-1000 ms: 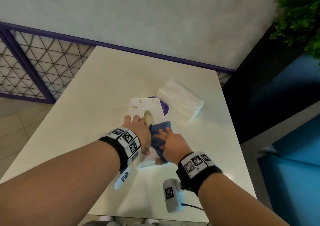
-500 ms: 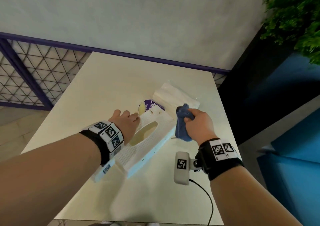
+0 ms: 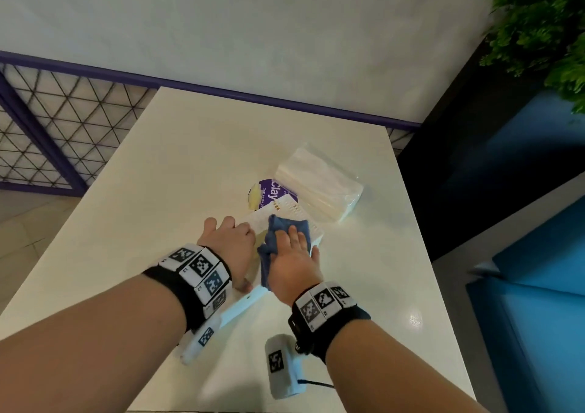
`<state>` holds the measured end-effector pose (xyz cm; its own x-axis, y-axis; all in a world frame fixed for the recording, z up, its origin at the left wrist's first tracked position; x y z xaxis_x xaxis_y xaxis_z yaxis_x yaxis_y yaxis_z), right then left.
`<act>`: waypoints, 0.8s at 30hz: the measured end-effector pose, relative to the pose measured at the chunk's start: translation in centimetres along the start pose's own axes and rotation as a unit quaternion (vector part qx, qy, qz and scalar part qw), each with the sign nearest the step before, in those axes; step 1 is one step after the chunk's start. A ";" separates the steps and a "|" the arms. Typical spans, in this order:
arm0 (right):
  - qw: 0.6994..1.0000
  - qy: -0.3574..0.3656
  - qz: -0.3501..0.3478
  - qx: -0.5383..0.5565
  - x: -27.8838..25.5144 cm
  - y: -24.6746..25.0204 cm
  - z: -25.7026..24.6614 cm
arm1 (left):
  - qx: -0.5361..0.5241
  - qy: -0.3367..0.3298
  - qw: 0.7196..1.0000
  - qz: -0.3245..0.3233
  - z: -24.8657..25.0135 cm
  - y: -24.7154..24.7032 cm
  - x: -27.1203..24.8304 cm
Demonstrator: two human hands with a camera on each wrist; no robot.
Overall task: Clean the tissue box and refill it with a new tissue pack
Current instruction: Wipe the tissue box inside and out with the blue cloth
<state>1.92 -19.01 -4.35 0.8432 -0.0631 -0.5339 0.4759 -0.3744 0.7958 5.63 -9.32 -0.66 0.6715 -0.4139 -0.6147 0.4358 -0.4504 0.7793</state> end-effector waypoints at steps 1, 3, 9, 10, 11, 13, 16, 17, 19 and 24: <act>1.000 -0.017 0.004 0.014 0.3 0.5 0.7 | 0.006 -0.001 1.000 -0.004 0.1 0.2 0.0; 0.997 -0.063 0.023 0.031 1.2 2.2 2.1 | 0.009 0.000 1.000 -0.008 0.0 0.3 0.3; 0.996 -0.077 -0.027 -0.020 0.5 0.5 -0.7 | 0.001 0.000 1.000 -0.012 0.1 0.0 0.5; 0.997 -0.076 -0.022 -0.018 0.4 0.4 -0.8 | 0.005 -0.001 1.000 -0.010 0.2 0.1 0.5; 0.996 -0.086 -0.015 -0.007 0.7 0.9 -0.3 | 0.008 -0.002 1.000 -0.009 0.2 0.1 0.5; 0.993 -0.116 -0.006 0.013 1.7 2.4 0.9 | 0.011 -0.002 1.000 -0.013 0.2 0.0 0.4; 0.993 -0.119 0.016 0.009 1.8 3.4 1.3 | 0.006 -0.004 1.000 -0.010 0.3 -0.1 0.4; 0.994 -0.105 0.016 0.003 1.4 2.8 0.8 | 0.002 -0.005 1.000 -0.008 0.4 -0.2 0.4; 0.998 -0.063 0.007 -0.012 1.0 1.2 -0.5 | -0.003 0.000 1.000 -0.011 0.3 -0.3 0.3; 0.995 -0.089 0.016 0.041 1.9 3.1 1.3 | 0.021 0.004 1.000 -0.011 0.4 0.0 0.2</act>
<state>4.68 -21.48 -3.23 0.7965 -0.2372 -0.5563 0.4212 -0.4425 0.7917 5.47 -9.72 -0.81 0.6669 -0.3963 -0.6311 0.4260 -0.4921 0.7592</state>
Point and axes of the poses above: each hand's wrist, its own x-axis towards the middle knuckle, its own y-axis out of the back of the hand, z = x × y, the point moved 8 cm from there along x, towards the middle knuckle, and after that the axes turned 14 degrees about -z, right-handed, at the moved point
